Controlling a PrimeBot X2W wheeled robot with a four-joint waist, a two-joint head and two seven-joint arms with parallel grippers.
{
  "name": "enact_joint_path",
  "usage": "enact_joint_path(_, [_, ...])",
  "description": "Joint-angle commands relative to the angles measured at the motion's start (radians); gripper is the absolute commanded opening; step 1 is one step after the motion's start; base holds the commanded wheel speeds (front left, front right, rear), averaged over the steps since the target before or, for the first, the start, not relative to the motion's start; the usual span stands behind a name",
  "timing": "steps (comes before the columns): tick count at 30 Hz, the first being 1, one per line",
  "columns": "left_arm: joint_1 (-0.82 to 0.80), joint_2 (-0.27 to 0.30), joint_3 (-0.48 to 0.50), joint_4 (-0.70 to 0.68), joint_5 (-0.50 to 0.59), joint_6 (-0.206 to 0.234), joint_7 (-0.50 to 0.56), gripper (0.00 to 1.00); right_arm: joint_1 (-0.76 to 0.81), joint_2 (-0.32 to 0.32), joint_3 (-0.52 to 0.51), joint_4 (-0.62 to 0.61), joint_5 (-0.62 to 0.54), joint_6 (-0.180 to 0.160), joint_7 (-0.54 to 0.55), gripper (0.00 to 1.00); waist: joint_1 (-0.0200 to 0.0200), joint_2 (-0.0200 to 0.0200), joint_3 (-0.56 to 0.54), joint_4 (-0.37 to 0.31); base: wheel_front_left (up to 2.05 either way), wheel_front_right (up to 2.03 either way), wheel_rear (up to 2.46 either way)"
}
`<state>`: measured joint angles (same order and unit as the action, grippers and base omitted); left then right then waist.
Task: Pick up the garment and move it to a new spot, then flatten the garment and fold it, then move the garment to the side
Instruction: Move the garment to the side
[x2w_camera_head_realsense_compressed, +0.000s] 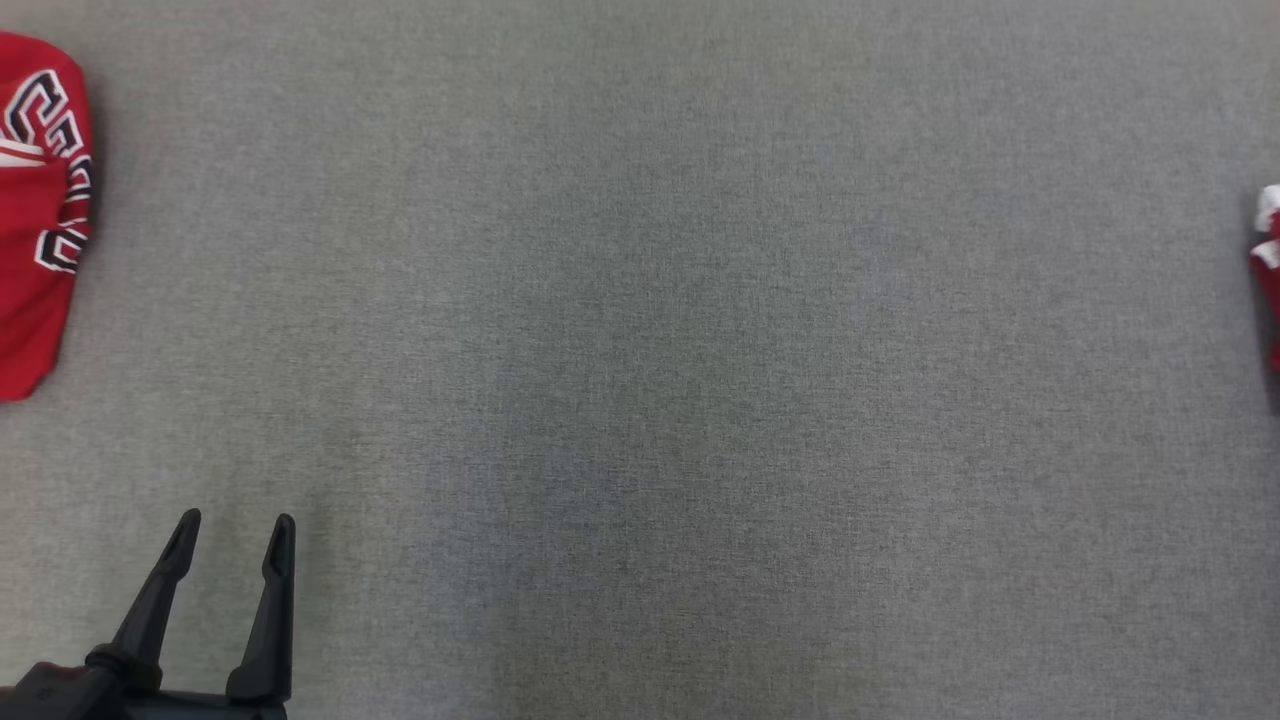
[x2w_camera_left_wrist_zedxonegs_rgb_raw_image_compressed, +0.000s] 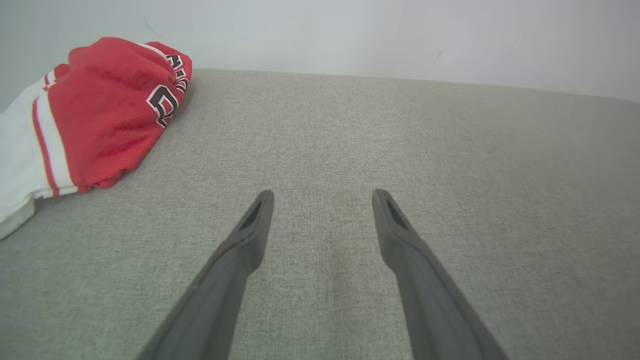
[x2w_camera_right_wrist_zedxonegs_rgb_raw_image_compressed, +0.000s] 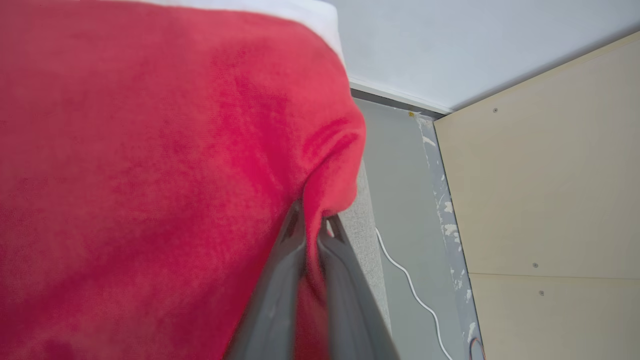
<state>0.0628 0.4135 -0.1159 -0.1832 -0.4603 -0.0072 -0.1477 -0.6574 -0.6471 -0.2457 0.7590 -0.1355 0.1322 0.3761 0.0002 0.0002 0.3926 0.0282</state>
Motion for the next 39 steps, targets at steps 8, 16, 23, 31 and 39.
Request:
enact_joint_path(8, [-0.006,-0.005,-0.016,0.009,0.004,0.003,0.004,1.00,-0.021,-0.012,-0.028,0.047,-0.022,-0.002,-0.081,1.00,-0.0002,-0.0002,0.005,-0.021,0.00,0.00,0.00])
enact_joint_path(16, [-0.008,-0.015,-0.032,0.051,-0.008,-0.009,-0.016,1.00,-0.015,0.023,0.045,0.055,0.008,-0.002,-0.229,1.00,-0.0002,-0.0002,-0.078,-0.023,0.00,0.00,0.00])
enact_joint_path(23, [0.038,-0.036,-0.041,0.107,-0.024,-0.004,-0.042,1.00,0.084,0.126,0.145,0.000,0.103,-0.002,-0.370,1.00,-0.0002,-0.0002,-0.241,-0.016,0.00,0.00,0.00])
enact_joint_path(31, [0.105,-0.066,-0.062,0.171,-0.025,0.025,-0.049,1.00,0.381,0.265,0.202,-0.257,0.327,-0.002,-0.439,1.00,-0.0002,-0.0002,-0.432,-0.006,0.00,0.00,0.00])
enact_joint_path(39, [0.136,-0.064,-0.048,0.183,-0.013,0.052,-0.069,1.00,0.640,0.443,0.160,-0.556,0.364,-0.002,-0.377,1.00,-0.0002,-0.0002,-0.495,-0.006,0.00,0.00,0.00])
